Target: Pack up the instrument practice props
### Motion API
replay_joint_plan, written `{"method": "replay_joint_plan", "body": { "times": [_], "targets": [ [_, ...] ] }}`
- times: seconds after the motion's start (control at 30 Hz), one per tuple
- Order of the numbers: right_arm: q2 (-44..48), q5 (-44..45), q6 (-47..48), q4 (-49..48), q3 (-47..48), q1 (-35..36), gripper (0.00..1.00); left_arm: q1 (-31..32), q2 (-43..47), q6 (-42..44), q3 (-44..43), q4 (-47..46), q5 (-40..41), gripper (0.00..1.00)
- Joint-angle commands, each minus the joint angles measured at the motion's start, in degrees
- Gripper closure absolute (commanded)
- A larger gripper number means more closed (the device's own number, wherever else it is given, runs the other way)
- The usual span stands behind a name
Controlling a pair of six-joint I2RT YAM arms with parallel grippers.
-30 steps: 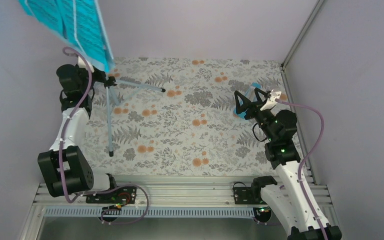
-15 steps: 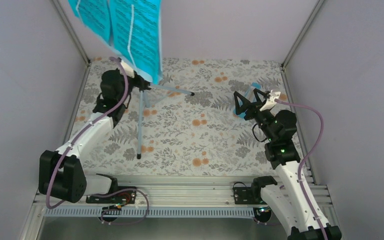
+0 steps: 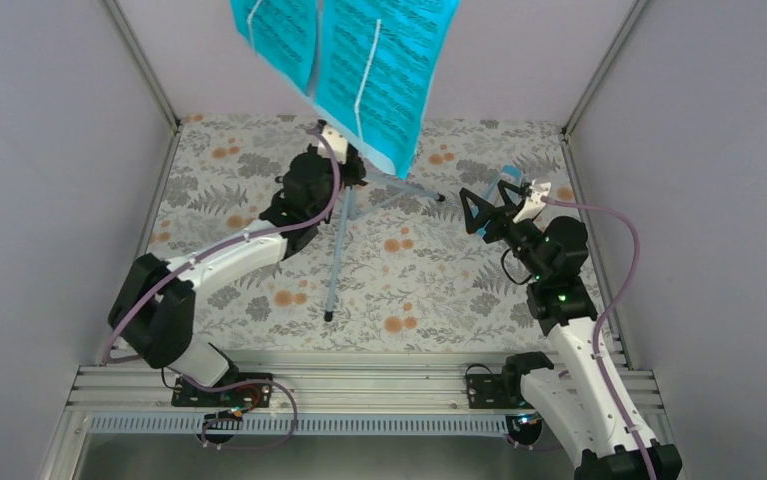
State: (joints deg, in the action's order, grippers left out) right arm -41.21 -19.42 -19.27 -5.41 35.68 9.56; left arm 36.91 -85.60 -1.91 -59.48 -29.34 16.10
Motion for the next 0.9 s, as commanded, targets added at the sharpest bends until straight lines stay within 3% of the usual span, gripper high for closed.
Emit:
{"method": "replay_joint_plan", "body": {
  "times": [0.0, 0.13, 0.2, 0.27, 0.3, 0.37, 0.47, 0.63, 0.77, 0.87],
  "targets": [
    [-0.4, -2.0, 1.4, 0.8, -1.0, -0.2, 0.0, 3.3, -4.9, -9.1, -4.0, -4.3, 3.2, 0.98],
    [-0.9, -2.2, 2.0, 1.5, -1.1, -0.2, 0.0, 3.6, -6.8, -10.4, -6.0, -2.3, 1.9, 0.96],
    [-1.3, -2.4, 1.8, 1.7, -1.0, -0.2, 0.0, 3.7, -7.2, -10.2, -6.9, -0.3, 0.4, 0.7],
    [-2.1, -2.9, 0.8, 2.2, -0.2, -0.2, 0.0, 3.7, -7.1, -8.8, -7.9, 2.4, -0.4, 0.33],
    [-2.9, -3.1, 0.1, 2.5, 0.3, -0.2, 0.0, 3.6, -7.0, -8.2, -8.7, 5.2, -0.3, 0.2],
    [-4.3, -3.4, -0.9, 3.7, 1.5, -0.1, 0.0, 3.6, -5.8, -6.1, -8.5, 8.8, -0.4, 0.07],
    [-6.1, -3.3, -1.8, 5.0, 2.4, -0.1, 0.0, 3.5, 0.1, -3.2, -4.2, 10.9, -0.9, 0.0],
    [-10.0, -3.8, -3.0, 5.4, 3.4, 0.0, 0.0, 0.4, 10.9, 0.3, 1.2, 20.9, -7.3, 0.0],
    [-13.5, -4.8, -5.0, 6.4, 5.7, 3.1, 0.0, -7.9, 14.3, -1.9, -0.6, 37.0, -16.5, 0.0],
    [-16.7, -0.6, -5.9, 7.1, 7.4, 9.7, 0.0, -15.3, 16.4, -1.0, -0.8, 41.1, -18.9, 0.0]
  ]
}}
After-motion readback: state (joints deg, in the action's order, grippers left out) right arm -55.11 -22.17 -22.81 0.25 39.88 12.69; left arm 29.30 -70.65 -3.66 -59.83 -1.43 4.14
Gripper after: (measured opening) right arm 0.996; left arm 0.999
